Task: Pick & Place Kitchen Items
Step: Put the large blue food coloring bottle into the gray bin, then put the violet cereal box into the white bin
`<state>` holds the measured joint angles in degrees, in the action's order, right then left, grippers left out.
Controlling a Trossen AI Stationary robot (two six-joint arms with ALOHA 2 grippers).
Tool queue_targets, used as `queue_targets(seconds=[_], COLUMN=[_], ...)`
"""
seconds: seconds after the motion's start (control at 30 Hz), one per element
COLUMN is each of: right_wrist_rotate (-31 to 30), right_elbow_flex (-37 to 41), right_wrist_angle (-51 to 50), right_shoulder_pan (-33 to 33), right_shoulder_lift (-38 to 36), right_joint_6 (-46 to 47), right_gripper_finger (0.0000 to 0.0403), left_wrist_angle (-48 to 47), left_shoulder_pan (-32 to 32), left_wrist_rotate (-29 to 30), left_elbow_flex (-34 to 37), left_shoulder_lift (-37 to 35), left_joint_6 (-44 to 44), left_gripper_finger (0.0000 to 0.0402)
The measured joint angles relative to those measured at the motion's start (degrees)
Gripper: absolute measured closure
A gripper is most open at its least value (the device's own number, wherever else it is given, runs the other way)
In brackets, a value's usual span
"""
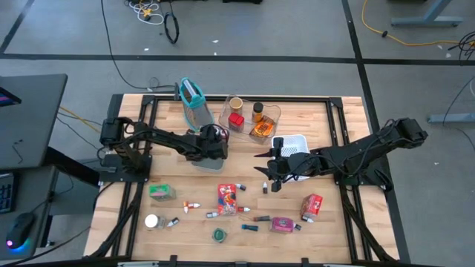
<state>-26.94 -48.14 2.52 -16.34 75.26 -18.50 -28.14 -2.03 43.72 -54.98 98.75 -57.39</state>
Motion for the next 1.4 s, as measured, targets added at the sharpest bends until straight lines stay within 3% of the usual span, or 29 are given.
queue_targets(seconds=[0.2, 0.3, 0.6, 0.77, 0.9, 1.03, 1.2, 1.4], right_wrist_rotate=[0.11, 2.62, 19.47, 26.39, 27.02, 26.55, 26.51, 26.38], right_elbow_flex=[0.04, 0.04, 0.07, 0.07, 0.07, 0.07, 0.07, 0.07], right_wrist_angle=[-0.26, -0.35, 1.49, 3.1, 4.53, 4.97, 4.92, 4.54], right_shoulder_pan=[0.0, 0.02, 0.02, 0.0, 0.02, 0.02, -0.2, -1.79], right_shoulder_lift=[0.0, 0.0, 0.0, 0.0, 0.0, 0.0, 0.03, 1.3], right_joint_6=[0.0, 0.02, 0.04, 0.44, 2.26, 3.05, 8.31, 9.53], right_gripper_finger=[0.0207, 0.0207, 0.0207, 0.0207, 0.0207, 0.0207, 0.0207, 0.0205], left_wrist_angle=[-2.25, -2.33, 4.04, 11.63, 19.94, 27.51, 34.82, 41.75], left_shoulder_pan=[6.12, 10.76, 25.1, 30.97, 33.9, 35.4, 35.46, 35.43], left_wrist_rotate=[-3.09, -3.08, -1.95, 0.82, 0.04, -6.84, -19.63, -21.28], left_elbow_flex=[-0.02, -0.02, -0.09, -0.07, -0.04, -0.02, -0.02, -0.02], left_shoulder_lift=[-7.31, -12.96, -24.67, -23.45, -19.45, -16.09, -15.27, -15.25], left_joint_6=[0.28, 4.56, 21.08, 33.2, 42.29, 51.88, 55.09, 57.79], left_gripper_finger=[0.0385, 0.0391, 0.0381, 0.0379, 0.0384, 0.0388, 0.0388, 0.0388])
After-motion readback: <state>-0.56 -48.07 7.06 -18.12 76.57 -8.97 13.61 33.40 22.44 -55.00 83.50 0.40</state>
